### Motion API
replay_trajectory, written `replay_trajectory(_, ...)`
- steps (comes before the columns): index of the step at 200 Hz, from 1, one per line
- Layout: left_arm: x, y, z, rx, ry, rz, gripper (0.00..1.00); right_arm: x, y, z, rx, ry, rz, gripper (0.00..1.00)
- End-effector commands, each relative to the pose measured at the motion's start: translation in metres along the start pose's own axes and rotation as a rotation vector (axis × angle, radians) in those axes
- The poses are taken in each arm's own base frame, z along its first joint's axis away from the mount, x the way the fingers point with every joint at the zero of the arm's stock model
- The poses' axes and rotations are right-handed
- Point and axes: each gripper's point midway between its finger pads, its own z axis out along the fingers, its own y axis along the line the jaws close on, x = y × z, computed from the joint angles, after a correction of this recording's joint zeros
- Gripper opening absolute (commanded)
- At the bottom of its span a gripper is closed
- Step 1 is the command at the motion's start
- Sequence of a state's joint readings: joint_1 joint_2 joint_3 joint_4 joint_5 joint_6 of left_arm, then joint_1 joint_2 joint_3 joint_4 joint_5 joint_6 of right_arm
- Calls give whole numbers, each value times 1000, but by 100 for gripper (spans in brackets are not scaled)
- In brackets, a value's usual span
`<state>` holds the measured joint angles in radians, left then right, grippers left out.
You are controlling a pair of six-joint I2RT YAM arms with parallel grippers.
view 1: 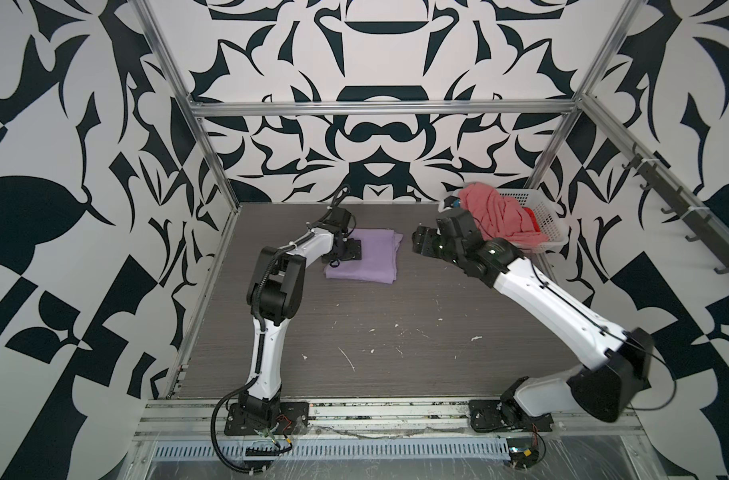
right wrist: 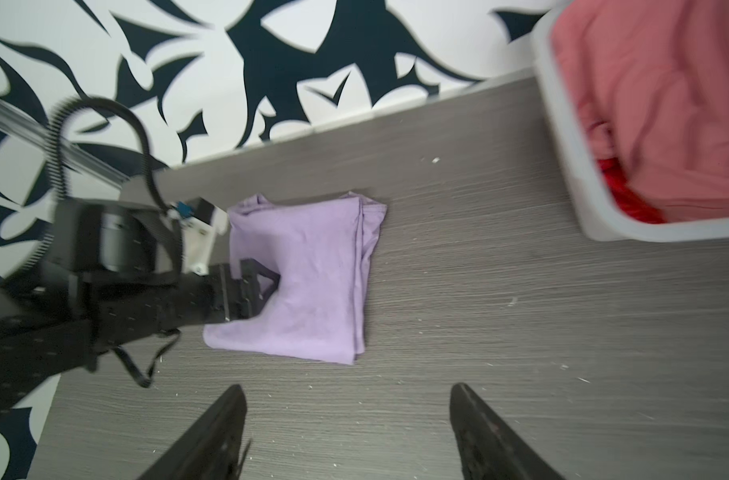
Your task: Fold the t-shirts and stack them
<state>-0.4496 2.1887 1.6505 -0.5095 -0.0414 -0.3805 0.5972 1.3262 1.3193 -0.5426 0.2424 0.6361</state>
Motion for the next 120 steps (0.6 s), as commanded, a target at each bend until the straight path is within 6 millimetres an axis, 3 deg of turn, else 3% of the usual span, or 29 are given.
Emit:
replay_trajectory(1, 84, -24, 19, -23, 213, 10, 92, 1, -26, -30, 57, -52, 10, 81)
replay_trajectory(38, 140, -84, 16, -23, 239, 84, 92, 4, -50, -71, 69, -104, -4, 83)
replay_trajectory(79, 211, -157, 11, -18, 263, 174, 92, 19, -67, -93, 90, -67, -53, 83)
replay_trajectory(120, 248, -226, -4, 109, 273, 97, 93, 22, -94, -116, 151, -129, -39, 85)
